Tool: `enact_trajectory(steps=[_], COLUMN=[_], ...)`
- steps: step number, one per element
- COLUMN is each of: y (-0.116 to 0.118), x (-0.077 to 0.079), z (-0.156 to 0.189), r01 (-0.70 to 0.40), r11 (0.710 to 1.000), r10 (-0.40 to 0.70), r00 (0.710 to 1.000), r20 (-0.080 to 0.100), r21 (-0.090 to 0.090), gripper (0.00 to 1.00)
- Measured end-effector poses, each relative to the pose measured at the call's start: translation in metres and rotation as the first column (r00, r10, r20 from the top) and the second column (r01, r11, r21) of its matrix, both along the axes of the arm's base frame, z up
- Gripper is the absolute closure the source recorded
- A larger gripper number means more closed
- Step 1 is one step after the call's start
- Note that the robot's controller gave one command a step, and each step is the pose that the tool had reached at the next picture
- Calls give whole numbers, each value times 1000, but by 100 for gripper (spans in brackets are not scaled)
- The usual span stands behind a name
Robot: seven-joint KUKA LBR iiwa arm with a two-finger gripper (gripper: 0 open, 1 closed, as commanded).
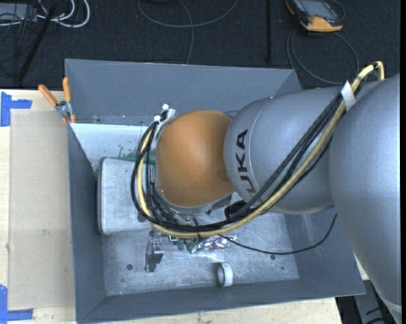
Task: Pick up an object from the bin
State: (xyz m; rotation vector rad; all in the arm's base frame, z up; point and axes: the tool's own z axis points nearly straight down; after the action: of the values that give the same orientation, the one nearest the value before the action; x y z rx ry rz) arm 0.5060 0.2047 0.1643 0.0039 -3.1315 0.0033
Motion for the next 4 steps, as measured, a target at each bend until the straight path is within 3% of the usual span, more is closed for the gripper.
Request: enact_trajectory(steps=[1, 2, 3, 4], y=[-66, -144, -173, -174], x=[21, 14, 35, 36], z=[-40, -93, -93, -91], r01=[-110, -283, -354, -350], r11=[994, 959, 935, 937], r10=[110, 283, 354, 350], r00=[994, 959, 935, 937], r20=[4, 12, 13, 15], r21=[-2, 4, 4, 2], gripper=[0, 0, 0, 100])
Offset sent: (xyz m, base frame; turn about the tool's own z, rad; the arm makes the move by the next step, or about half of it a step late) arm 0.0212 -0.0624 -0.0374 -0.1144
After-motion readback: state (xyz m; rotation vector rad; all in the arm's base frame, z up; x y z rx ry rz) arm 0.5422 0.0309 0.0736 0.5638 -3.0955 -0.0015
